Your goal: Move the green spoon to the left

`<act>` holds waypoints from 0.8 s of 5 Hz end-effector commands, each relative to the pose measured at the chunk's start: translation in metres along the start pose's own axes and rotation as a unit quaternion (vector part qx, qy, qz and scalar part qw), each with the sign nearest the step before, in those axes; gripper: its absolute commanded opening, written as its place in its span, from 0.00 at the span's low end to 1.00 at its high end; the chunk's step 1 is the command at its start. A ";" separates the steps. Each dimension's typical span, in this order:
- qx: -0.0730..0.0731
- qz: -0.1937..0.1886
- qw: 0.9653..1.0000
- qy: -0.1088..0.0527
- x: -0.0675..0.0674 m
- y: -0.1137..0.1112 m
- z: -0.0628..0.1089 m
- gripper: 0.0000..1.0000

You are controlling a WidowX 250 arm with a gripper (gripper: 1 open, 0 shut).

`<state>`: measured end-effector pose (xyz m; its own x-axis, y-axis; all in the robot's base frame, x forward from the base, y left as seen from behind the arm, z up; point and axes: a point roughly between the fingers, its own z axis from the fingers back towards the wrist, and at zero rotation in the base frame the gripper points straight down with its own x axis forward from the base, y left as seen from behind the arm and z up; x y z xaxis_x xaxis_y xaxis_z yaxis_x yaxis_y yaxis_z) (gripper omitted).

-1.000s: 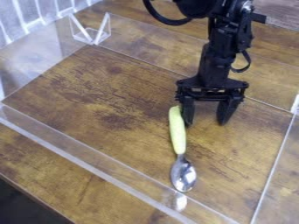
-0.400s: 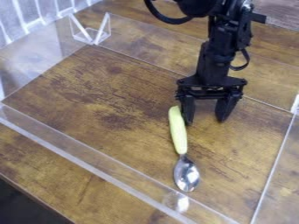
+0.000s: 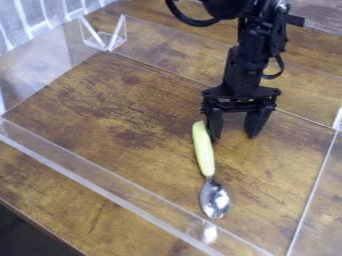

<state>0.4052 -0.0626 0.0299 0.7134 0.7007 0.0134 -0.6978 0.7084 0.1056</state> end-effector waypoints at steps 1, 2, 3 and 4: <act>-0.008 0.033 0.999 -0.011 0.013 0.015 0.016 1.00; -0.002 0.047 0.999 -0.009 0.012 0.021 0.017 1.00; 0.003 0.055 0.998 -0.006 0.011 0.025 0.019 1.00; 0.010 0.062 0.998 -0.003 0.009 0.028 0.020 1.00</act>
<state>0.3901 -0.0509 0.0308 0.6518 0.7584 0.0056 -0.7498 0.6432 0.1555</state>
